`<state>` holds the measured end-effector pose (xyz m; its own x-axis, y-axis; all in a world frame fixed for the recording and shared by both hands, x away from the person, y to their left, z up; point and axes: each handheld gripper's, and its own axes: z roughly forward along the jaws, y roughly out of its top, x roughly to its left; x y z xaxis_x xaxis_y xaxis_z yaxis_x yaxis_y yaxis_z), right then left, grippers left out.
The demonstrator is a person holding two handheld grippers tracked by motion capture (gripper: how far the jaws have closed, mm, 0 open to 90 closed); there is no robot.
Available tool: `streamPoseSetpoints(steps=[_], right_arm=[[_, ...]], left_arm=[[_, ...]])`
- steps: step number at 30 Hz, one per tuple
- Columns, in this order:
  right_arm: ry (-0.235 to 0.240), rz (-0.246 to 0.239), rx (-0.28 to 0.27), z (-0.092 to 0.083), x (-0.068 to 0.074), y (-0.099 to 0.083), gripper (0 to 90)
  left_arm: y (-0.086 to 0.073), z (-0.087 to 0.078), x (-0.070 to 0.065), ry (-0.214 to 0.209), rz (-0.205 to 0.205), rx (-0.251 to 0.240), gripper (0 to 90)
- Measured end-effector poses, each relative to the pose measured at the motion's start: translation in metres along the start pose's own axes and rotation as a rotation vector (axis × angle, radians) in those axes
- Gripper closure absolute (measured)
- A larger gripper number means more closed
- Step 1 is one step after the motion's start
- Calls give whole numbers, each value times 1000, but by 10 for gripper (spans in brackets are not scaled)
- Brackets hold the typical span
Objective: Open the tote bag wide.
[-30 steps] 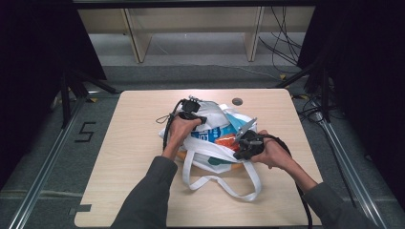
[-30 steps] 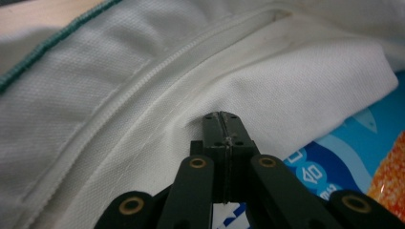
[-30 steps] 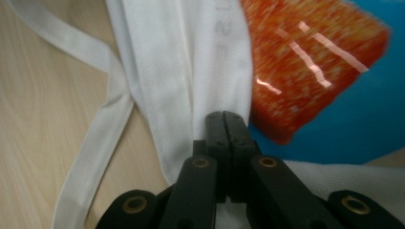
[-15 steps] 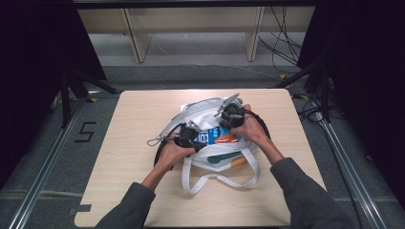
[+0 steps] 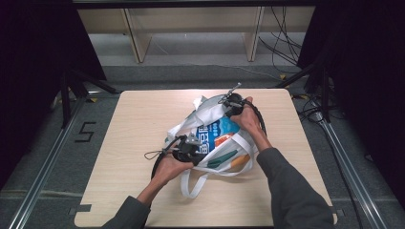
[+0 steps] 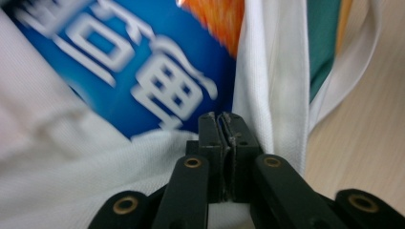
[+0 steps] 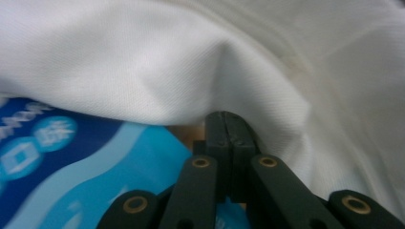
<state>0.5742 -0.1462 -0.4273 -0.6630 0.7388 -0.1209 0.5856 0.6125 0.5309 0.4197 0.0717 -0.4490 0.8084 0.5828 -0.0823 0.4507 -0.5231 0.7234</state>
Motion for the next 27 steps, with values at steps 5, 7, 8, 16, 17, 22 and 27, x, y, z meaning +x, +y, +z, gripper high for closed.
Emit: streamPoseSetpoints(steps=[5,7,8,16,17,22,27], right_arm=[[83,-60,-78,-40,6,-6,900],[106,-122,-103,-47,17,-13,900],[119,-139,-94,-49,20,-17,900],[167,-157,-89,-67,25,-65,900],[174,-137,-86,-72,24,-71,900],[239,-107,-4,-67,9,-124,900],[243,-83,-59,-65,13,-134,900]], left_arm=[[30,-13,28,40,-51,-80,860],[44,-7,38,73,-79,-77,860],[51,-4,43,95,-82,-67,858],[67,22,80,240,-133,16,875],[62,24,86,262,-146,27,890],[33,24,115,266,-279,-15,895],[27,20,125,287,-310,-16,895]])
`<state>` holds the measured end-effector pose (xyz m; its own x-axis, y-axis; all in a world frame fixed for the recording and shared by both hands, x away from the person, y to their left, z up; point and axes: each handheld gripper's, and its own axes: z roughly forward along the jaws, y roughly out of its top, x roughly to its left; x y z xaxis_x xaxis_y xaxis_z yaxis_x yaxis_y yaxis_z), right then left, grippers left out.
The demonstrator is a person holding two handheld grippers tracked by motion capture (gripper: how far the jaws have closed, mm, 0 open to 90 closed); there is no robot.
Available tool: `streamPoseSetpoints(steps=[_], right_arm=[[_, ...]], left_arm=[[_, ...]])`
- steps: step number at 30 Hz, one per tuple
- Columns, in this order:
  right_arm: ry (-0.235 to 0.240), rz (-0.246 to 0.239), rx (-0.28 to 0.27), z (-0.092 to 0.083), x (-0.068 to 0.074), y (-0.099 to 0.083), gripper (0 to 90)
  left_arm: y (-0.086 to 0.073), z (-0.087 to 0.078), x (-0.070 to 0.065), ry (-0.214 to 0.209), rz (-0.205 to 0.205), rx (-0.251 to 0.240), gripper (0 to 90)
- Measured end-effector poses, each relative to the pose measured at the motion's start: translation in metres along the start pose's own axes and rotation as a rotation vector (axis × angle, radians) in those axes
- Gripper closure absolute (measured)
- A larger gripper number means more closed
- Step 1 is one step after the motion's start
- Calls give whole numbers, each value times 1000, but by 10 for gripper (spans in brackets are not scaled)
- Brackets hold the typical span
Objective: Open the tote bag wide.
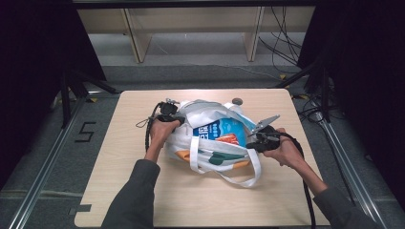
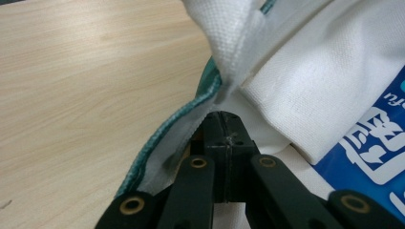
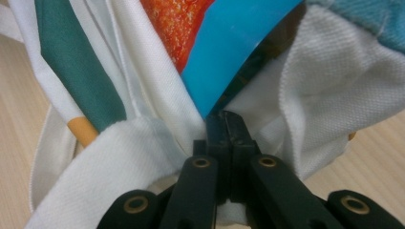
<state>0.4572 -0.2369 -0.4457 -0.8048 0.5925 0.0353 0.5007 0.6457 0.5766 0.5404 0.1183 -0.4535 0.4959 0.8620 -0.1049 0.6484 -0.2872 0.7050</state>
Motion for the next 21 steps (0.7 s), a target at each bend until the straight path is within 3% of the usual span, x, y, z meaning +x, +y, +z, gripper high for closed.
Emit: streamPoseSetpoints(steps=[1,3,4,6,8,9,11,13,14,17,18,20,21], right_arm=[[-21,-16,21,-2,1,4,900],[-43,-22,-1,-9,6,13,900],[-49,-34,-29,-16,4,19,900],[-54,-37,-111,-29,-1,35,900],[-93,-58,-162,-32,-7,58,900],[-99,-70,-175,-30,-10,68,900],[-121,-74,-168,-23,-17,84,900],[-125,-46,-159,-11,-27,98,900],[-136,-37,-128,0,-34,104,900],[-190,-1,-23,26,-46,105,900],[-224,-8,-4,33,-51,103,900],[-220,60,-16,39,-63,98,900],[-227,96,-3,39,-69,94,900]], left_arm=[[2,-2,-5,22,28,7,895],[6,-8,-12,2,51,4,894],[8,-13,-17,-17,53,-10,894],[12,-19,-28,-19,103,-12,894],[14,-23,-39,-6,162,-1,893],[13,-25,-40,-24,170,-2,892],[13,-28,-40,-48,152,-17,880],[14,-34,-37,-43,160,-32,877],[15,-37,-32,-34,160,-34,875],[12,-37,-15,45,162,-33,878],[9,-35,-9,54,156,-43,885],[2,-30,2,14,116,-39,892],[-1,-26,4,19,114,-35,893]])
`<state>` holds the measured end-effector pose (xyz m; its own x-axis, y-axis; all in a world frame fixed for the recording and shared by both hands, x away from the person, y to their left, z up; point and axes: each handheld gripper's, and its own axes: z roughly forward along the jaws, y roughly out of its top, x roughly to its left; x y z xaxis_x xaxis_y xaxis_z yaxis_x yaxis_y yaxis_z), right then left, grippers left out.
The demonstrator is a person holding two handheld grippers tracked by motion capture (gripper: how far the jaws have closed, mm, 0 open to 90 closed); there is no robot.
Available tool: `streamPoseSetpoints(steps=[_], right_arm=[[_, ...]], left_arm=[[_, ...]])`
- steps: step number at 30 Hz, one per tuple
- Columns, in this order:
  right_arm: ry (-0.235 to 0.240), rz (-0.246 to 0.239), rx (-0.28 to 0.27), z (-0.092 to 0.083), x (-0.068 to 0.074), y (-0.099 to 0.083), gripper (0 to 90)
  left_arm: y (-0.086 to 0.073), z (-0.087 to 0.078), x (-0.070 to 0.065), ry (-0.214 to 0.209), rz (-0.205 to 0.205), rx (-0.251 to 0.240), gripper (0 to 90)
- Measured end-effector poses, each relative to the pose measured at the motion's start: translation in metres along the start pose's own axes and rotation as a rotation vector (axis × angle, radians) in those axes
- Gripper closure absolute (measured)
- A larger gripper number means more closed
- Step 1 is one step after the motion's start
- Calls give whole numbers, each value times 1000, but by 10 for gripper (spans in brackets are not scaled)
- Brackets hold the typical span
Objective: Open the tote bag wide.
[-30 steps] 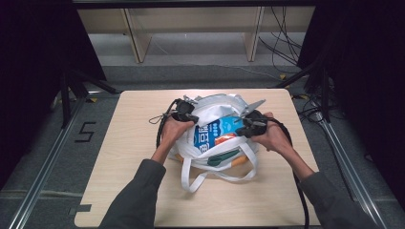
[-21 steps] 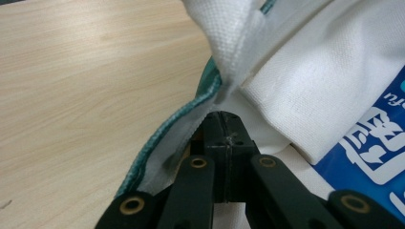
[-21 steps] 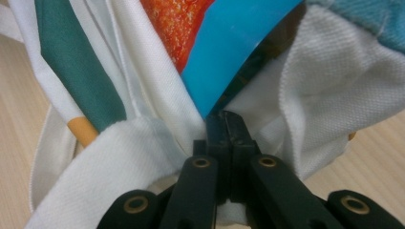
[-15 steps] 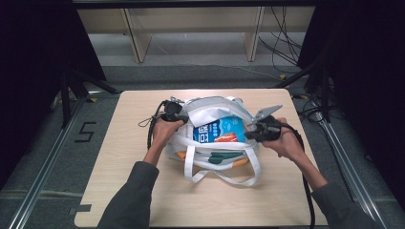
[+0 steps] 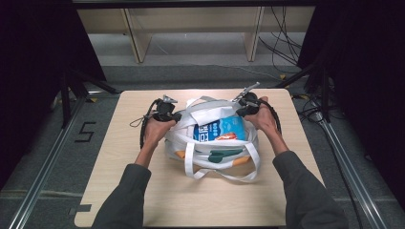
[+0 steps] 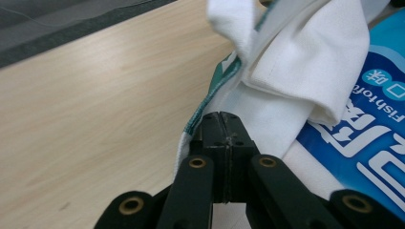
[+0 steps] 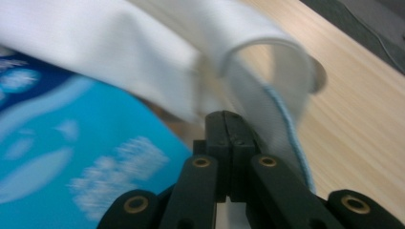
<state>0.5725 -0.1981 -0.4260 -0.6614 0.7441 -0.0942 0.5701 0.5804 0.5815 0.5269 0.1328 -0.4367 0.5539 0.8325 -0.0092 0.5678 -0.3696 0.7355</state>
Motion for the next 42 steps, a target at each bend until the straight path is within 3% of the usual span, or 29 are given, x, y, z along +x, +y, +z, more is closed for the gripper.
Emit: streamPoseSetpoints(steps=[1,4,5,7,9,10,12,15,16,18,19,20,22,24,25,27,30,31,32,35,39,40,42], right_arm=[[-24,20,29,7,-12,-9,900],[-8,44,34,16,-13,-20,900],[-9,44,33,22,-12,-26,900],[16,112,44,34,-9,-34,900],[9,95,44,40,-7,-37,900],[-12,49,43,42,-5,-37,900],[-24,49,87,31,0,-31,900],[0,87,28,11,-10,-27,900],[0,81,6,3,-11,-25,900],[-1,51,-25,-15,-9,-21,900],[12,40,-39,-24,-6,-21,900],[-5,17,-75,-34,0,-20,900],[31,5,-102,-43,12,-22,900],[55,-44,-94,-52,23,-27,900],[76,-56,-97,-56,29,-32,900],[115,-63,-78,-63,39,-46,900],[143,-112,-29,-67,49,-73,900],[139,-91,-8,-68,52,-78,900],[170,-107,-7,-67,54,-85,900],[186,-88,18,-69,59,-90,900],[159,-101,-69,-74,56,-76,900],[172,-102,-89,-77,56,-72,900],[157,-111,-114,-75,57,-69,900]], left_arm=[[-4,6,2,-3,3,7,894],[-9,15,6,-6,3,15,895],[-10,18,7,-5,-16,17,895],[-10,22,8,-2,-28,27,896],[-11,28,8,29,-23,42,896],[-11,29,8,32,-25,54,895],[-7,24,6,35,-33,57,895],[0,11,-2,42,-8,44,884],[3,4,-7,44,18,42,879],[6,-8,-15,28,33,14,873],[8,-15,-20,6,30,-13,874],[9,-20,-23,-40,36,-12,877],[8,-25,-34,-77,63,-14,875],[3,-28,-45,-107,101,-9,869],[-2,-28,-49,-127,92,-9,868],[-11,-27,-53,-154,85,-2,868],[-22,-21,-52,-182,64,7,871],[-24,-19,-53,-187,57,4,876],[-25,-19,-54,-187,56,7,877],[-24,-18,-61,-172,100,9,877],[-28,-21,-71,-203,134,17,888],[-31,-22,-74,-204,145,27,891],[-41,-25,-82,-206,209,73,893]])
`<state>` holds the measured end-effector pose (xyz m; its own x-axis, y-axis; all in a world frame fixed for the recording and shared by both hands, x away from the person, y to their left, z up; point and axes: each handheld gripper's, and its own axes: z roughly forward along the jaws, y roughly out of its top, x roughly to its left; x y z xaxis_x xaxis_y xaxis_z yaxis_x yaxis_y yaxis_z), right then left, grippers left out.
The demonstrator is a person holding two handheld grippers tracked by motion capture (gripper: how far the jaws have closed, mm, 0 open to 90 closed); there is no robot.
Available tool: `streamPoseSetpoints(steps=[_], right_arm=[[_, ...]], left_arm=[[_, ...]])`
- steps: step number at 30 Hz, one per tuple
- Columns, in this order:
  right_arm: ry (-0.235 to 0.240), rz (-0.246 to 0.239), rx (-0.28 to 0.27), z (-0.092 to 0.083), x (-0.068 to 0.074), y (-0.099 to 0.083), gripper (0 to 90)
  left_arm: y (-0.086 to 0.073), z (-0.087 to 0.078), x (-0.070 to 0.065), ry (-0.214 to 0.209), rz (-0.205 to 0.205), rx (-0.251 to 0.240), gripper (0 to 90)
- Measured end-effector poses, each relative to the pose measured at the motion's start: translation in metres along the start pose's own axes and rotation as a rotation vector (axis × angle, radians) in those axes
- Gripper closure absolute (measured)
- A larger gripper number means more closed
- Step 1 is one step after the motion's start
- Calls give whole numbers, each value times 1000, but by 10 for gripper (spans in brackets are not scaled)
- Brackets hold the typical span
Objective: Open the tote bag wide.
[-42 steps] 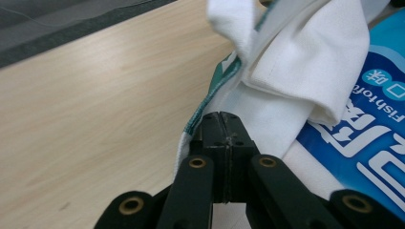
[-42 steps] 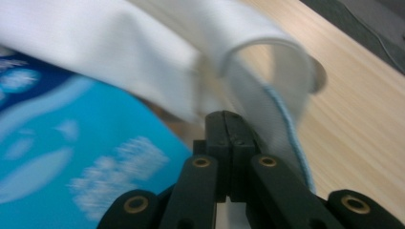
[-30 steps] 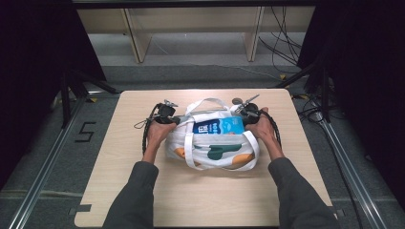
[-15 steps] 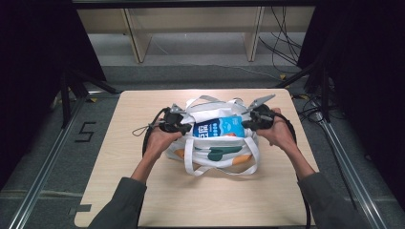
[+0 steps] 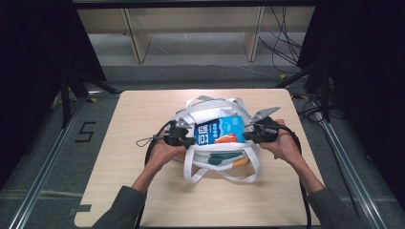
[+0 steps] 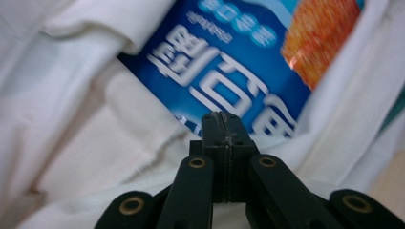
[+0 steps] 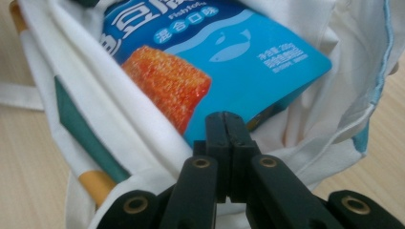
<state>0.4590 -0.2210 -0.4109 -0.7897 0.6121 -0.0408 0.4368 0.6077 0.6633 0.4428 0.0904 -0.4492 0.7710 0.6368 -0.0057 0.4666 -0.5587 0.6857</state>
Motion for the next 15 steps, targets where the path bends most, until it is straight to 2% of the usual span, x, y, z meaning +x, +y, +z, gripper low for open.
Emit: streamPoseSetpoints(steps=[1,3,4,5,6,7,8,9,10,11,12,13,15], right_arm=[[0,14,10,1,1,1,900],[-4,3,14,4,-3,0,900],[-3,9,12,6,-3,-1,900],[-4,14,30,5,-4,-1,900],[-12,22,19,5,-2,-2,900],[-5,6,22,3,-3,-1,900],[-12,17,-8,3,-1,-2,900],[-7,11,2,0,-1,-1,900],[-10,16,5,-2,-1,0,900],[-15,13,-21,-1,-1,0,900],[-8,9,-1,-3,-2,2,900],[-18,21,-25,-1,-2,2,900],[-6,13,2,0,-2,5,900]], left_arm=[[-5,-1,-6,-7,28,29,894],[-11,-1,-11,-19,79,72,894],[-13,0,-11,-11,76,78,895],[-14,1,-12,-5,56,67,894],[-13,-1,-14,1,57,64,894],[-13,-2,-16,12,41,41,894],[-12,-4,-17,7,36,20,894],[-11,-6,-18,-12,26,7,893],[-8,-8,-18,-18,10,-28,888],[-3,-10,-16,-24,-4,-44,876],[3,-12,-14,-14,3,-56,867],[10,-12,-10,-13,7,-68,865],[22,-7,-3,-10,-23,-70,865]])
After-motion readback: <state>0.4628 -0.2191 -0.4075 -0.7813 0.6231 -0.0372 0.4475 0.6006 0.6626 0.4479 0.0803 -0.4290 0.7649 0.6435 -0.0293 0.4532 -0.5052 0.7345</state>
